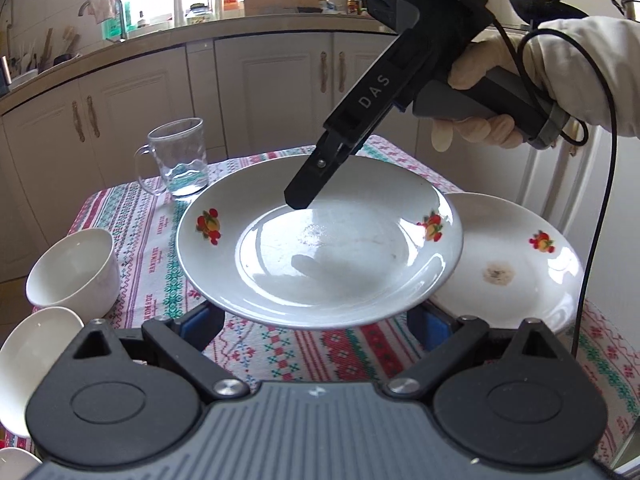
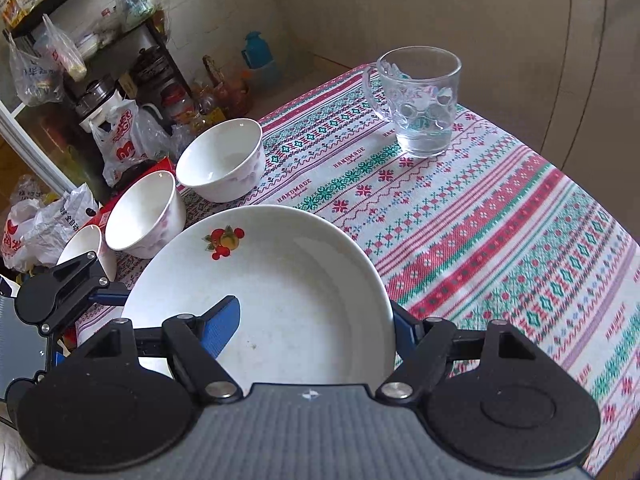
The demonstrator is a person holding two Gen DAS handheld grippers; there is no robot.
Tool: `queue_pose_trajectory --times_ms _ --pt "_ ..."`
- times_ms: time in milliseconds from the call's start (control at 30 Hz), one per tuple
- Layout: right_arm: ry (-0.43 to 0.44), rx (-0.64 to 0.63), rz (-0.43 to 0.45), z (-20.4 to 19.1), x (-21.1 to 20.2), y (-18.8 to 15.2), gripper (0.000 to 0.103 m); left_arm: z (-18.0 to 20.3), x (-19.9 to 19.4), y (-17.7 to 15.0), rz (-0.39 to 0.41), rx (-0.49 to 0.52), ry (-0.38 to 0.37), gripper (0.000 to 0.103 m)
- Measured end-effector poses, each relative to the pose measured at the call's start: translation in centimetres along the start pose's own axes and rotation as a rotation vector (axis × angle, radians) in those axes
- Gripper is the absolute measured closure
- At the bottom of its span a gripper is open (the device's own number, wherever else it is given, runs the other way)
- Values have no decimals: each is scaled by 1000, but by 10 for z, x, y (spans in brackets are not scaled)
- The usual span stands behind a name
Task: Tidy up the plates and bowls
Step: 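Lift the flowered plate with the right gripper and carry it toward the stacked plates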
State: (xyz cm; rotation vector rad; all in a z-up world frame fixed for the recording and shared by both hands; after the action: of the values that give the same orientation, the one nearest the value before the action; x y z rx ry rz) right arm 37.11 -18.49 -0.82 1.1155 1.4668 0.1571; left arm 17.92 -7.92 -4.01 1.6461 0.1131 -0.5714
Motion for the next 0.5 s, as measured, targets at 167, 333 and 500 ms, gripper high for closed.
queue_pose_trajectory --times_ms 167,333,500 --pt "-31 29 32 -4 -21 -16 21 12 -7 3 5 24 -47 6" --pt "-68 59 53 -5 -41 -37 21 26 -12 3 4 46 -100 6" --pt "-104 95 78 -6 -61 -59 21 41 -15 1 -2 66 -152 6"
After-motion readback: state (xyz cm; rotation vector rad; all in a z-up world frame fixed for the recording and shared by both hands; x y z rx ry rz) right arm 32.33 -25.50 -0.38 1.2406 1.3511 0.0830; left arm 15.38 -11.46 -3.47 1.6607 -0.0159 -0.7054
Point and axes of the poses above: each gripper's, at about its wrist camera, not at the fingertips, and x roughly the way its jaws point, z to its right, y to its top, the point moved 1 cm from there along x, roughly the way its jaws point, and after that the axes turned 12 degrees about z, right-handed, at the moved point
